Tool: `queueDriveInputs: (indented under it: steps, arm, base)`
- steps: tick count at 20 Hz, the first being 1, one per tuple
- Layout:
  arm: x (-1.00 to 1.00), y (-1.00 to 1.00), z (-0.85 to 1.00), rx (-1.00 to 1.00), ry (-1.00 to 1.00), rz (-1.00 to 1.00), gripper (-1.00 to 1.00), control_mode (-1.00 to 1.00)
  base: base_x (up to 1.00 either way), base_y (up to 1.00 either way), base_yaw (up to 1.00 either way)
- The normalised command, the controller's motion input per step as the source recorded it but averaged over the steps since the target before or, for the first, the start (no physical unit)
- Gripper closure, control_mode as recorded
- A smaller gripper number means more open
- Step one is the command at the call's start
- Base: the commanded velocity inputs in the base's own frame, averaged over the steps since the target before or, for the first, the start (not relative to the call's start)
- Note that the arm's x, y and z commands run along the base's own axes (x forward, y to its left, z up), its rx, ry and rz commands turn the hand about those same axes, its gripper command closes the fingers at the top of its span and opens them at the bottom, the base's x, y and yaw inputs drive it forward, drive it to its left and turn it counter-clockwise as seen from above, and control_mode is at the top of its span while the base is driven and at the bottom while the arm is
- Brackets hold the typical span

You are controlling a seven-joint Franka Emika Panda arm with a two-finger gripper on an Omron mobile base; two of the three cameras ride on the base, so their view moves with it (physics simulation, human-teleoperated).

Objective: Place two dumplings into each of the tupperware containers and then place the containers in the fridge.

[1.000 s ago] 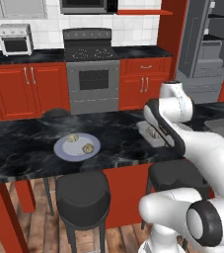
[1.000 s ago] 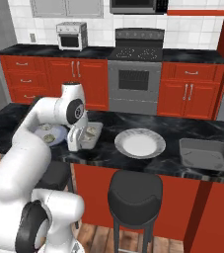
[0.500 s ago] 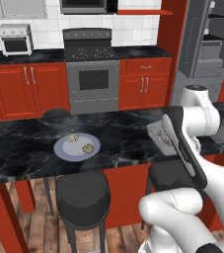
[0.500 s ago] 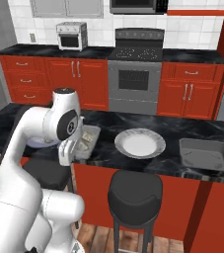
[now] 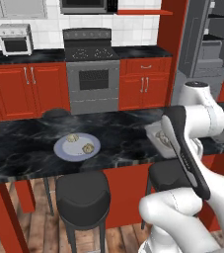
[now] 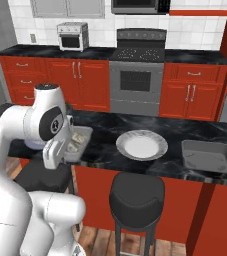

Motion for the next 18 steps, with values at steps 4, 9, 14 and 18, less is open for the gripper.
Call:
queueDriveInputs:
  steps: [4, 9, 14, 18]
  arm:
    - [-0.07, 0.01, 0.59, -0.01, 0.11, -0.02, 1.00, -1.00]
    - [-0.46, -0.21, 0.15, 0.00, -0.01, -0.03, 1.00, -1.00]
    - [-0.47, -0.03, 0.00, 0.01, -0.08, 0.00, 1.00, -1.00]
    - [-0.22, 0.00, -0.03, 0.00, -0.01, -0.01, 1.00, -1.00]
  base:
    - [0.00, 0.00, 0.00]
    - [0.00, 0.00, 0.00]
    - [0.00, 0.00, 0.00]
    - [0.00, 0.00, 0.00]
